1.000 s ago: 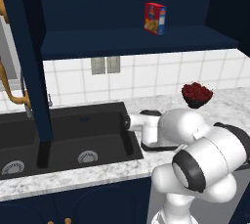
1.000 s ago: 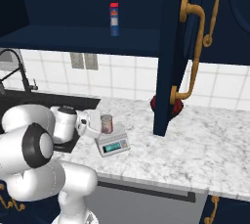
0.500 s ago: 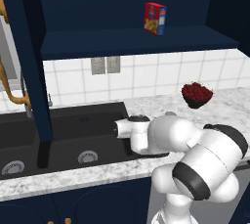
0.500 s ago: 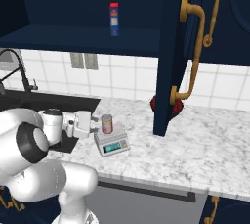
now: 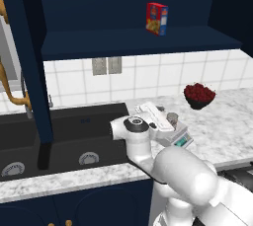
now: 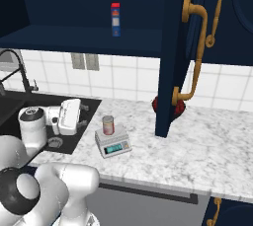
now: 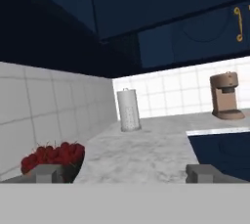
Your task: Pick the canned food and place it on the digital scale for weighing, and close the cabinet.
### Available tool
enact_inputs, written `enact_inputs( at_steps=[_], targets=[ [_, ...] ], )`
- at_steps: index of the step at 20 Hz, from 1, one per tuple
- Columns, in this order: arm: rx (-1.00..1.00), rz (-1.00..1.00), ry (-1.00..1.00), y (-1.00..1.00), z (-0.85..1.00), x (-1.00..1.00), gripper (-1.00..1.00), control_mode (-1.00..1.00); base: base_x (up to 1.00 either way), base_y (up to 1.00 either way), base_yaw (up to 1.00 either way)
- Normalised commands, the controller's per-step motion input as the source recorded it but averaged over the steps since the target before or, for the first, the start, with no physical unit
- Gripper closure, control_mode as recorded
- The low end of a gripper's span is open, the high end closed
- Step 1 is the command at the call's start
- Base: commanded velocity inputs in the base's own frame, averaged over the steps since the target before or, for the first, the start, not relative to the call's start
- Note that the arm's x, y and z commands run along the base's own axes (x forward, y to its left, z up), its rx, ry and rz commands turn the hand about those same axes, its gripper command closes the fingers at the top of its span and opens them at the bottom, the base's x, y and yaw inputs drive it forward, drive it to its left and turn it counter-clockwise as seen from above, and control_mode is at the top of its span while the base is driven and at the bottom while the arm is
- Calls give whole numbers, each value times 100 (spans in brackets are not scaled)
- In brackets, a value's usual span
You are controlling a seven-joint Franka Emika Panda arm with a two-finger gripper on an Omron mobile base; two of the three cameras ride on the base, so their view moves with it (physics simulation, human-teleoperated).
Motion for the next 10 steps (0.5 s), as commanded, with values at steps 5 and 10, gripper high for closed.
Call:
enact_inputs(
  at_steps=[5,10],
  targets=[
    [-3,3,-12,-8,83,-57,-100,-100,0,0,0],
    [0,4,0,-20,46,-54,-100,-100,0,0,0]
  ],
)
